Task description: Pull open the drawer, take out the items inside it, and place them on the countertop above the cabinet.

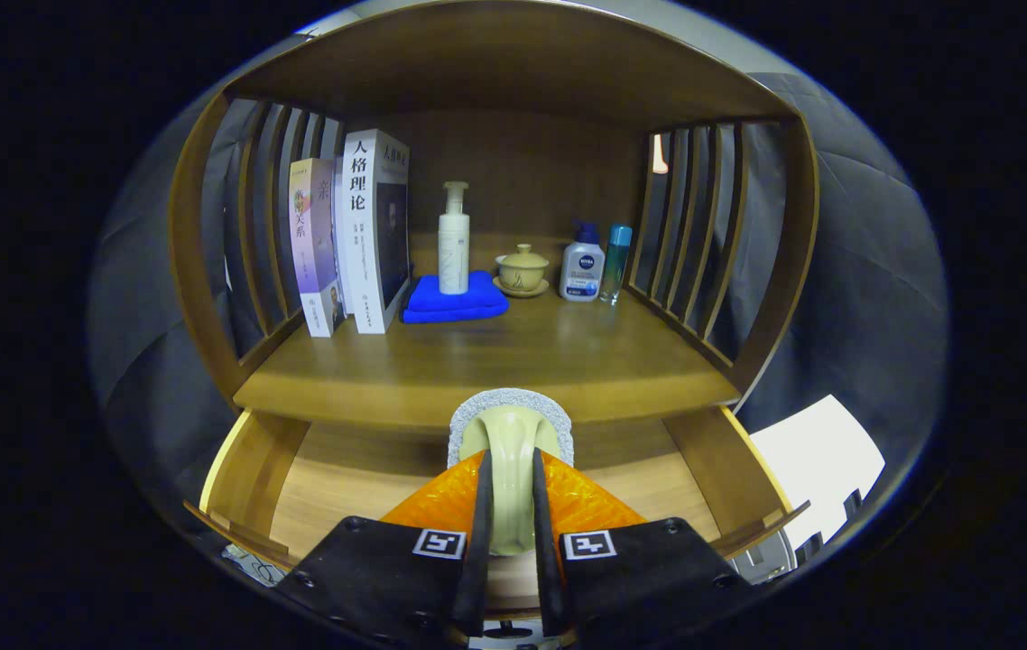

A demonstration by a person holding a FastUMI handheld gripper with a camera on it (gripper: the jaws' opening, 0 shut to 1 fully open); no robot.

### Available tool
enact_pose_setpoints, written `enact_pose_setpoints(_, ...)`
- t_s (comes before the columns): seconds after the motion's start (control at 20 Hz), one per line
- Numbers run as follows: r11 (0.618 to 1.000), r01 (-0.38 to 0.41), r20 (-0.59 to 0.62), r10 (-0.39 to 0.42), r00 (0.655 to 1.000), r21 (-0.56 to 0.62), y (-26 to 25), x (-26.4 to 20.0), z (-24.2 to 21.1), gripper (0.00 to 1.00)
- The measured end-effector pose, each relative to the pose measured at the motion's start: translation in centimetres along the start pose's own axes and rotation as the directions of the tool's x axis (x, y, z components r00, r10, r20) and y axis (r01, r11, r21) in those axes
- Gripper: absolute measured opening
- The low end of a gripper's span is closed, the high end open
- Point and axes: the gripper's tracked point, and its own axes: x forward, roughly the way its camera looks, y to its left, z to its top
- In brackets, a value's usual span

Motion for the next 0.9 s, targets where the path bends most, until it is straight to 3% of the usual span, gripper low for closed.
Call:
enact_pose_setpoints(0.3, 0.997, -0.005, -0.004, 0.005, 1.0, -0.073, 0.8, 2.2, 3.5, 0.26)
enact_pose_setpoints(0.65, 0.998, -0.015, -0.026, 0.013, 1.0, -0.058, 0.9, 6.0, 7.5, 0.25)
enact_pose_setpoints(0.9, 0.998, -0.044, -0.042, 0.043, 0.998, -0.036, 1.1, 8.9, 7.7, 0.26)
